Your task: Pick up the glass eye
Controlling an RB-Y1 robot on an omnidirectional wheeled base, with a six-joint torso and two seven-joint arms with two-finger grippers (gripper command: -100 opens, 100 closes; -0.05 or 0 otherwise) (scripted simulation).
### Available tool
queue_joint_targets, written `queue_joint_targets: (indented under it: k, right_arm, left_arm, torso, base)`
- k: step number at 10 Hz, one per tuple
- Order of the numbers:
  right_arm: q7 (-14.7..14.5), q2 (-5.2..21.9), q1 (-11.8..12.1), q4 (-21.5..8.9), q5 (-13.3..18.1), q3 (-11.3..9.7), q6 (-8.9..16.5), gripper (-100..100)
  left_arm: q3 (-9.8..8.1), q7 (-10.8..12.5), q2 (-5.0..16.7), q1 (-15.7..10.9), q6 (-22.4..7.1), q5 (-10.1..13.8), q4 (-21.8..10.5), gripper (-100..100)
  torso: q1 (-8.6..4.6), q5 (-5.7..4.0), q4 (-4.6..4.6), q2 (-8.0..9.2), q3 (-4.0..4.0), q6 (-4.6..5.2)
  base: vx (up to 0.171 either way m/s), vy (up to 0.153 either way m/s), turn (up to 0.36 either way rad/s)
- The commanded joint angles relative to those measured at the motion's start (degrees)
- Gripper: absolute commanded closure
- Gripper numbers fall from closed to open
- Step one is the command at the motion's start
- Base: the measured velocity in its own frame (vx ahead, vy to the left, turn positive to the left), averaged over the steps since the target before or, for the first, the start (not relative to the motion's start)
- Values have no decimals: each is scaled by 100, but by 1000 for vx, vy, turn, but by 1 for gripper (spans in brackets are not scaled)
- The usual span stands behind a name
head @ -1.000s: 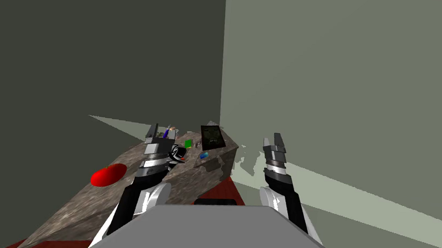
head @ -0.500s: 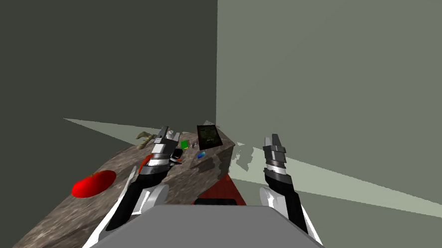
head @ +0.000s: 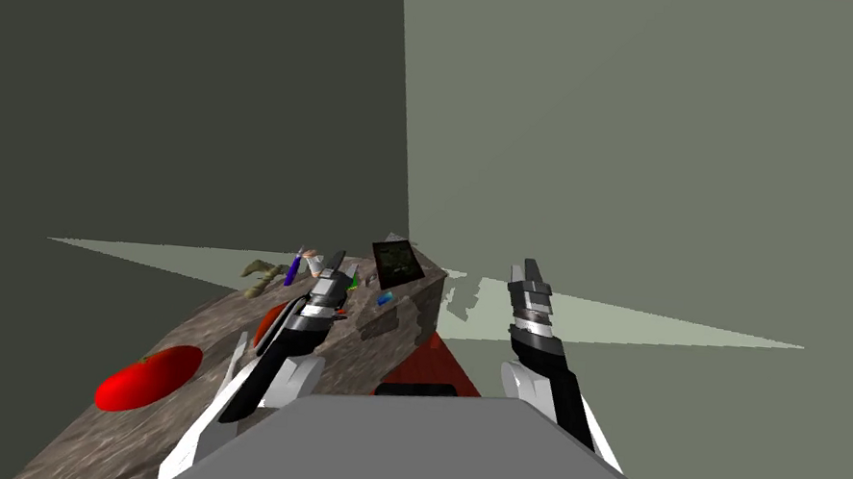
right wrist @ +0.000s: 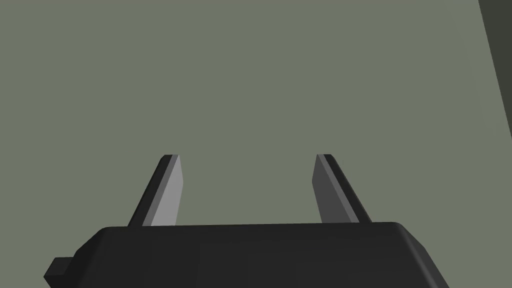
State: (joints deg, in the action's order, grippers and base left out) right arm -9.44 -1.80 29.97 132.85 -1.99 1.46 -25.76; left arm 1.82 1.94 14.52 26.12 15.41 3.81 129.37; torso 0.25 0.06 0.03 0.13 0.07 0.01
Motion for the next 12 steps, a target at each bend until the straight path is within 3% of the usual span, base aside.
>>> queue_joint_targets:
  k: [1, 2, 3, 6, 7, 9, 10, 12]
  right_arm:
    - [0, 0, 0, 0, 0, 0, 0, 0]
    - [0, 0, 0, 0, 0, 0, 0, 0]
    - [0, 0, 0, 0, 0, 0, 0, 0]
    - [0, 0, 0, 0, 0, 0, 0, 0]
    - [0, 0, 0, 0, 0, 0, 0, 0]
    - [0, 0, 0, 0, 0, 0, 0, 0]
    - [0, 0, 0, 0, 0, 0, 0, 0]
    - [0, 0, 1, 0, 0, 0, 0, 0]
  left_arm:
    - [35, 22, 286, -58, -234, -23, -119, -100]
    - [72, 27, 491, -109, -372, -41, -219, -100]
    - [72, 27, 491, -109, -378, -41, -219, -100]
    - [218, 43, 1066, -272, -853, -95, -560, -100]
    - [218, 43, 1082, -272, -853, -95, -560, -100]
    - [337, 58, 1436, -378, -1172, -131, -815, -100]
    - [337, 58, 1489, -378, -1190, -131, -815, -100]
    - [462, 78, 1898, -474, -1532, -169, -1080, -100]
  torso:
    - [0, 0, 0, 0, 0, 0]
    - [1, 0, 0, -1, -1, -1]
    - [0, 0, 1, 3, 2, 0]
    - [-2, 0, 1, 2, 1, 0]
    - [-1, 0, 1, 4, 2, -1]
    - [-8, -1, -1, -3, -1, -2]
    - [-6, -1, 0, -4, -2, 0]
    - [-4, -1, -1, -7, -4, -2]
  base:
    - [-39, 52, -170]
    - [-54, 51, -185]
    - [-46, 43, -79]
    - [-52, 45, -212]
    - [-41, 40, -54]
    - [-39, 27, -194]
    - [-33, 33, -103]
    - [-31, 38, -247]
